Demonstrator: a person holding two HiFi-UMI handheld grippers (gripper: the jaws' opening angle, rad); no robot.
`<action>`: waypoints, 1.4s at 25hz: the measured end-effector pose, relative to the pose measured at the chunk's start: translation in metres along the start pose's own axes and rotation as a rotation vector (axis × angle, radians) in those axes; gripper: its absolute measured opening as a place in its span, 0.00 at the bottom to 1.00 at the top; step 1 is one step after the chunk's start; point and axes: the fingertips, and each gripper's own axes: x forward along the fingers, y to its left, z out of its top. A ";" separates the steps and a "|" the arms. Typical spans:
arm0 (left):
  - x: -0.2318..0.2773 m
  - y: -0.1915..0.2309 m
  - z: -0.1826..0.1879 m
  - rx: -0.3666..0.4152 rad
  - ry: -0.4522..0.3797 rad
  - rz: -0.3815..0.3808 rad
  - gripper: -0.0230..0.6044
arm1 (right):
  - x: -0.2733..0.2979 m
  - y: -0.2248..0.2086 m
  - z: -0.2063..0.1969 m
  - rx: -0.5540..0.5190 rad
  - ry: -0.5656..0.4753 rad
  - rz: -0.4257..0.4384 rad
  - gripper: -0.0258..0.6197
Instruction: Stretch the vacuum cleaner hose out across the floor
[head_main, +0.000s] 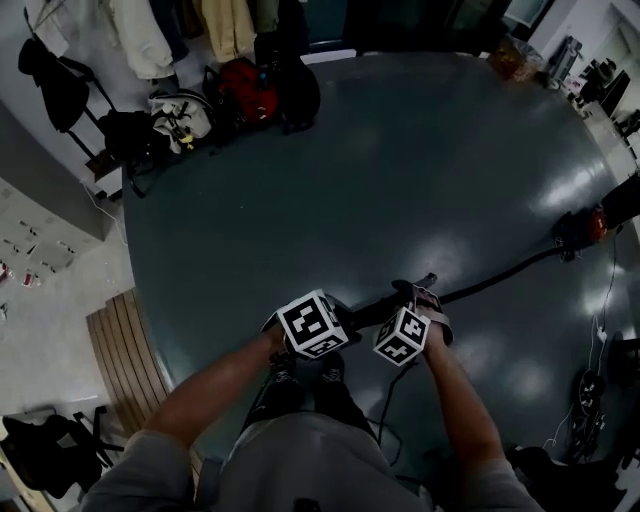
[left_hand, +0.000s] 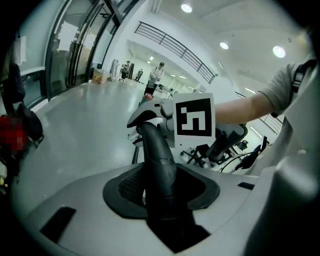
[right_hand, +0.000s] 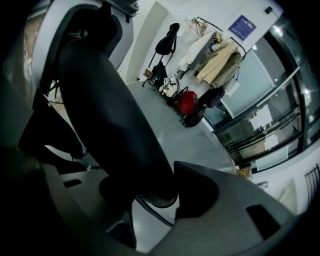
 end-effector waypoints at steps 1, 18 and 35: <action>0.002 0.000 0.003 0.006 -0.003 0.016 0.33 | -0.001 0.001 -0.003 0.019 -0.021 0.005 0.30; 0.025 -0.004 0.016 0.068 0.024 0.100 0.32 | -0.020 -0.018 -0.126 1.300 -0.333 0.292 0.38; 0.040 -0.009 -0.061 0.026 -0.074 0.279 0.32 | -0.005 0.076 -0.037 1.960 -0.466 1.046 0.49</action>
